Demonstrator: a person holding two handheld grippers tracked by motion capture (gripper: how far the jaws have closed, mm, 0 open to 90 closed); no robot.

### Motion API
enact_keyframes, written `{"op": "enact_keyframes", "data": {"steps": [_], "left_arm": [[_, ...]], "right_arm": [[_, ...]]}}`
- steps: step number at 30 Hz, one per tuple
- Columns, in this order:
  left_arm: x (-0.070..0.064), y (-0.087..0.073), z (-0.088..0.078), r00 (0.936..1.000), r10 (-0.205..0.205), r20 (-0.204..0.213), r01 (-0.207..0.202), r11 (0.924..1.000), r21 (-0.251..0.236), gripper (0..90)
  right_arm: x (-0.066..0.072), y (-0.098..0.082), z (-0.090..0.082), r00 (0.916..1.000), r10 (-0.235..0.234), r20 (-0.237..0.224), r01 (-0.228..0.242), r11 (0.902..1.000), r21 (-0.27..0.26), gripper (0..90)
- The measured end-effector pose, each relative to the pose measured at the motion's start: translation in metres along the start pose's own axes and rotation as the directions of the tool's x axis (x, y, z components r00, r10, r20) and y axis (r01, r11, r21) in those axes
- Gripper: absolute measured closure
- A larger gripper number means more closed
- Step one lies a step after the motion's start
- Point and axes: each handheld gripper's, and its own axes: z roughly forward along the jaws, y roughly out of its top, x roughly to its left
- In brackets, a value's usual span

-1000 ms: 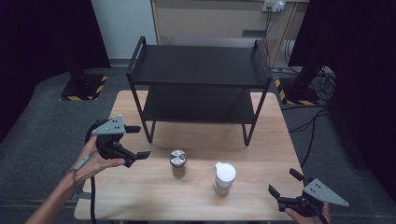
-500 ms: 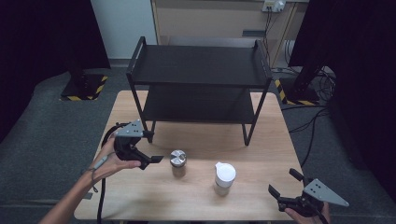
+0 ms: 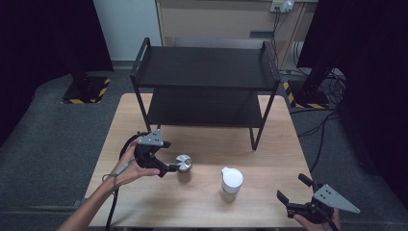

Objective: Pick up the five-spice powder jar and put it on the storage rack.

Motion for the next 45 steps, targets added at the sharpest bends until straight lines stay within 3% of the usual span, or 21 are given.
{"op": "enact_keyframes", "data": {"steps": [16, 21, 25, 32, 39, 45], "left_arm": [[0.000, -0.010, 0.039, 0.9994, 0.025, 0.024, -0.025, 0.9996, 0.012, 12.8], [0.000, -0.014, 0.045, 0.9982, 0.049, 0.034, -0.050, 0.9987, 0.010, 23.1], [-0.001, -0.017, 0.045, 0.9976, 0.066, 0.018, -0.066, 0.9978, -0.007, 33.1], [-0.002, -0.018, 0.045, 0.9974, 0.070, 0.015, -0.070, 0.9975, -0.011, 33.7], [-0.001, -0.008, 0.039, 0.9963, 0.077, 0.037, -0.077, 0.9970, 0.001, 33.8], [-0.001, 0.010, 0.022, 0.9936, 0.103, 0.048, -0.103, 0.9947, 0.002, 33.8]], "right_arm": [[0.000, -0.001, -0.001, 1.0000, 0.003, 0.000, -0.003, 1.0000, -0.003, 1.8], [0.000, -0.001, -0.001, 1.0000, 0.002, 0.001, -0.002, 1.0000, -0.005, 1.9], [0.000, -0.001, -0.001, 1.0000, 0.003, 0.001, -0.003, 1.0000, -0.005, 1.8], [-0.001, -0.001, -0.001, 1.0000, 0.002, -0.001, -0.002, 1.0000, -0.003, 1.7], [-0.001, -0.001, 0.000, 1.0000, 0.005, -0.008, -0.005, 1.0000, 0.001, 1.2], [-0.002, 0.000, 0.001, 0.9998, 0.005, -0.021, -0.004, 0.9999, 0.011, 1.2]]}}
